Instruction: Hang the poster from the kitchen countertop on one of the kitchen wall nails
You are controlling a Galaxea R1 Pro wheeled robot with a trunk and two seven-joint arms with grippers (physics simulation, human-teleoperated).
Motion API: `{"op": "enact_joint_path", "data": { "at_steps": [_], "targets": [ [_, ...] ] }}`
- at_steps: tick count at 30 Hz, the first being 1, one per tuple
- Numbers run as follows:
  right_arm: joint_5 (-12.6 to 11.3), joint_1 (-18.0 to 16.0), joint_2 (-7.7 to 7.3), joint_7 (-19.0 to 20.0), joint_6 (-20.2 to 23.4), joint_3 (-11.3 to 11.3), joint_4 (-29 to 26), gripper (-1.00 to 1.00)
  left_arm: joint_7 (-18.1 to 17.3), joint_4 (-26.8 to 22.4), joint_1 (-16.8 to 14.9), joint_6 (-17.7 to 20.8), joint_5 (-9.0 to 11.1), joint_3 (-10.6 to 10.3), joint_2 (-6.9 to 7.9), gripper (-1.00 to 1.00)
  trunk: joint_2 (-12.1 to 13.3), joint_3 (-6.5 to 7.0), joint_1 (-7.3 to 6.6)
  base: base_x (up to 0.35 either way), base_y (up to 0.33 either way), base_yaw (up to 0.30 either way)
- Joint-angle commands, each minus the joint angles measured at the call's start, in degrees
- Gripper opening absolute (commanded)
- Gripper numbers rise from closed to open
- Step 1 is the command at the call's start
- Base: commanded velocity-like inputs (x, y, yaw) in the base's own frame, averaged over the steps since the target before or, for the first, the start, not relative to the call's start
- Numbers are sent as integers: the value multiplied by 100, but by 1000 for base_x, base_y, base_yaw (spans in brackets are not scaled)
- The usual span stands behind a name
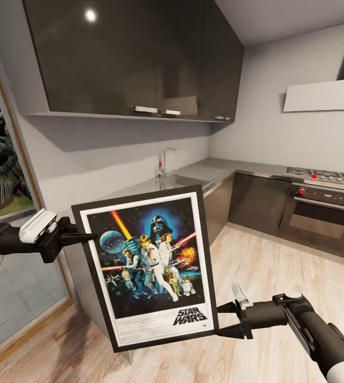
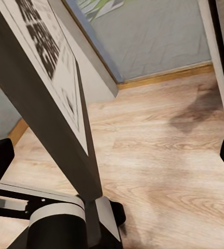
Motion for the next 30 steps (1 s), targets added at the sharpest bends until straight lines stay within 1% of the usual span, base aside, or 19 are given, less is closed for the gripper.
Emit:
{"op": "enact_joint_path", "data": {
  "at_steps": [1, 12, 20, 30],
  "targets": [
    [-19, -7, -3, 9, 61, 20, -2, 100, -19, -2, -4, 49, 1, -1, 2, -100, -4, -7, 0, 0, 0, 0],
    [-19, -12, 4, 9, 63, 28, -2, 100, -19, -3, -4, 48, 1, -5, 2, -100, -4, -7, 0, 0, 0, 0],
    [-19, -12, 111, 9, 63, 28, -2, 100, -19, -3, -4, 48, 1, -5, 2, -100, -4, -7, 0, 0, 0, 0],
    [-19, -12, 135, 5, 63, 28, -2, 100, -19, -2, -4, 48, 1, -5, 2, -100, -4, -7, 0, 0, 0, 0]
  ]
}}
